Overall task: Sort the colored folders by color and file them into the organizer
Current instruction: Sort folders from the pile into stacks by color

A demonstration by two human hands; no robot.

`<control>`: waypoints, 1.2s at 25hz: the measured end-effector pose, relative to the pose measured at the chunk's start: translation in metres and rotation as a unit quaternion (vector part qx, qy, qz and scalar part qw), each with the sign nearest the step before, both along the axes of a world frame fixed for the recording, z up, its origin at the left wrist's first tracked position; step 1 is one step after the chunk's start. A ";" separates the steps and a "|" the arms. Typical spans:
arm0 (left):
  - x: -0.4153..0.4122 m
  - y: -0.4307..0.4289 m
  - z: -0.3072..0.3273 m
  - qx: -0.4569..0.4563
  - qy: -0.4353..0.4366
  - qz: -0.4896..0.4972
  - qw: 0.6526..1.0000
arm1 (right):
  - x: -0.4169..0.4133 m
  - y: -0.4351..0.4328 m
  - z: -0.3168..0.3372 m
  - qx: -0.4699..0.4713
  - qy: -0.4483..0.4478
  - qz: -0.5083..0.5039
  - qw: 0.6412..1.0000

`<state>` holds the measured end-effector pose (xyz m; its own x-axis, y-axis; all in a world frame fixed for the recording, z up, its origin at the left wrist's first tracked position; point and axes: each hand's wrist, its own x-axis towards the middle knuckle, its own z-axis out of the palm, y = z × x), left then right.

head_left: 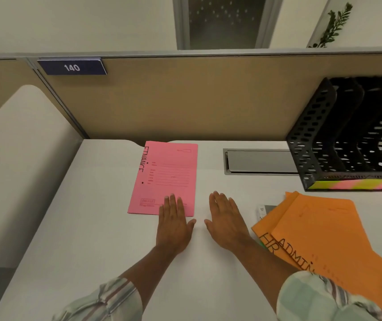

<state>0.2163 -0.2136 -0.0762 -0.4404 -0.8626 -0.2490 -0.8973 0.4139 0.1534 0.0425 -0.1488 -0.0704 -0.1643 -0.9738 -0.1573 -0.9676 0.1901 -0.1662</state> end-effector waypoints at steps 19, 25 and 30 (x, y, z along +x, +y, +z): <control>-0.147 0.195 0.021 0.080 0.156 -0.044 0.983 | -0.167 0.264 0.012 0.032 -0.060 -0.141 0.988; -0.165 0.226 0.015 0.064 0.079 -0.072 0.992 | -0.180 0.293 0.012 0.124 -0.028 -0.047 0.991; -0.180 0.246 0.016 0.074 0.030 -0.064 0.995 | -0.175 0.291 0.022 0.102 0.023 -0.003 0.995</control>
<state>0.0360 0.0322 -0.0599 -0.5615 -0.7548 -0.3390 -0.8265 0.4925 0.2725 -0.1325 0.1422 -0.0480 -0.1809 -0.9216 -0.3434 -0.9723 0.2201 -0.0784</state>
